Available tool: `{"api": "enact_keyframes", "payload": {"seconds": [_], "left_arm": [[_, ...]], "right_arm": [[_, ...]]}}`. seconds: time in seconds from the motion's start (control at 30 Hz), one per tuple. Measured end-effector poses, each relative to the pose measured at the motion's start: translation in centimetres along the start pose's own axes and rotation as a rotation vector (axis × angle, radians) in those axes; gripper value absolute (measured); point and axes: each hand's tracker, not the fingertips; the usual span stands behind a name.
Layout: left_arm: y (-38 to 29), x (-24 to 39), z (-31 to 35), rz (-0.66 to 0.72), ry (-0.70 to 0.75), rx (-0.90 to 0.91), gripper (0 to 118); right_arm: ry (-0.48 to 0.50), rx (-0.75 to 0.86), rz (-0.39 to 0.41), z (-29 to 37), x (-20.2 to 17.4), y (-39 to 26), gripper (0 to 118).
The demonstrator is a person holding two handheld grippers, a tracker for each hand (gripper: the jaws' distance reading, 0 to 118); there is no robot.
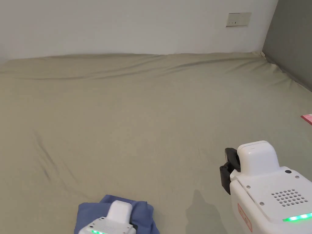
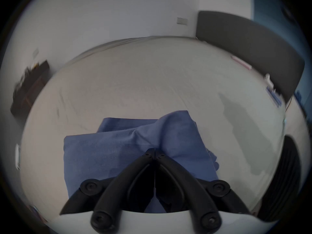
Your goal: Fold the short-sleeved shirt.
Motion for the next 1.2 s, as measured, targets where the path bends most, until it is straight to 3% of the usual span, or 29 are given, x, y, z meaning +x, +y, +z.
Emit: {"api": "enact_keyframes", "payload": {"seconds": [0.13,0.4,0.5,0.53,0.57,0.67,0.8,0.9,1.0,1.2], "left_arm": [[0.0,2.5,0.0,-0.127,0.093,0.037,1],[-1.8,6.0,1.4,-0.289,-0.062,0.054,1],[-2.6,6.2,2.0,-0.253,-0.292,0.028,1],[-2.6,5.8,2.1,-0.195,-0.441,0.004,1],[-2.8,5.4,2.4,-0.151,-0.500,-0.009,1],[-3.0,3.2,4.5,-0.079,-0.445,0.049,1],[-2.9,-3.9,7.1,0.143,-0.367,0.152,1],[-3.3,-9.4,8.6,0.225,-0.160,0.241,1],[-4.0,-14.1,8.8,0.297,-0.041,0.237,1],[-5.6,-18.0,9.4,0.345,0.030,0.234,1]], "right_arm": [[-0.012,-0.004,-0.002,0.1,0.5,-0.1,0],[0.001,-0.010,-0.016,-0.8,0.2,-0.1,0],[0.015,-0.005,-0.012,-1.3,-0.4,0.1,0],[0.023,-0.005,-0.012,-1.5,-0.6,0.2,0],[0.029,-0.004,-0.013,-1.8,-0.8,0.2,0],[0.072,-0.001,-0.026,-2.6,-1.8,0.3,0],[0.183,-0.021,0.006,-4.4,-4.4,-0.6,0],[0.289,-0.104,0.013,-6.2,-7.3,-2.3,0],[0.395,-0.196,0.056,-8.0,-11.1,-5.1,0],[0.524,-0.455,0.155,-11.4,-17.9,-11.7,0]]}}
